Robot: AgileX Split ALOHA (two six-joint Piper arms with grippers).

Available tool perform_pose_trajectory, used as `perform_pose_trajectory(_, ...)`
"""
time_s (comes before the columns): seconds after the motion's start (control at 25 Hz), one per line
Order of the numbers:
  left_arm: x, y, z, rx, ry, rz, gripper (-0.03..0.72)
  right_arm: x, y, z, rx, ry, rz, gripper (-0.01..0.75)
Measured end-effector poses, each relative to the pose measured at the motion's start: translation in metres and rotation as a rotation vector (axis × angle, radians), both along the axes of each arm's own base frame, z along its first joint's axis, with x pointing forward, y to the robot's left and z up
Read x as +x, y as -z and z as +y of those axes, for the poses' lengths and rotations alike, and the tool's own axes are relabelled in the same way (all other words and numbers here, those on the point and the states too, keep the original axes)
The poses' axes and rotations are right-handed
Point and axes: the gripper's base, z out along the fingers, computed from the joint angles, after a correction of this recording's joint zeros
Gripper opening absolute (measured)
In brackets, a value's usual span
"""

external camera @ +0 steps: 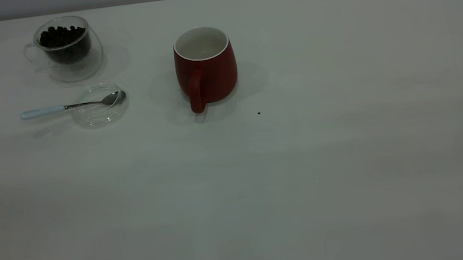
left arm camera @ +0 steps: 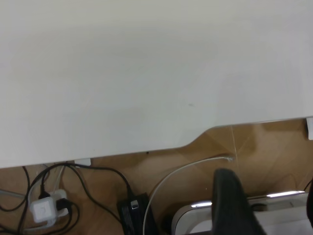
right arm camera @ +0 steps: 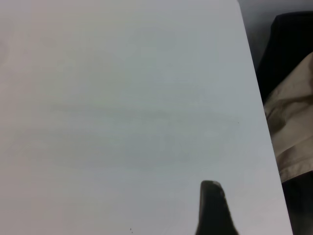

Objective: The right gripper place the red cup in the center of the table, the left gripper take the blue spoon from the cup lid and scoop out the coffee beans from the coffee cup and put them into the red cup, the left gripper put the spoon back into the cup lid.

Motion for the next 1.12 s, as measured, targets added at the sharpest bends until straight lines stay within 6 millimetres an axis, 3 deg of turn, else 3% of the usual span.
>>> perform_pose_trajectory(0.36,-0.002,0.000,0.000,0.000,0.000,-0.015,0.433,0.000,0.000,0.000,0.000,0.000,0.000,0.518)
perform_pose_trajectory(0.68,-0.044,-0.002,0.001,-0.003,-0.015,-0.313,0.433,0.000,0.000,0.000,0.000,0.000,0.000,0.518)
perform_pose_trajectory(1.12,-0.045,-0.001,0.000,-0.011,-0.012,-0.313,0.433,0.000,0.000,0.000,0.000,0.000,0.000,0.518)
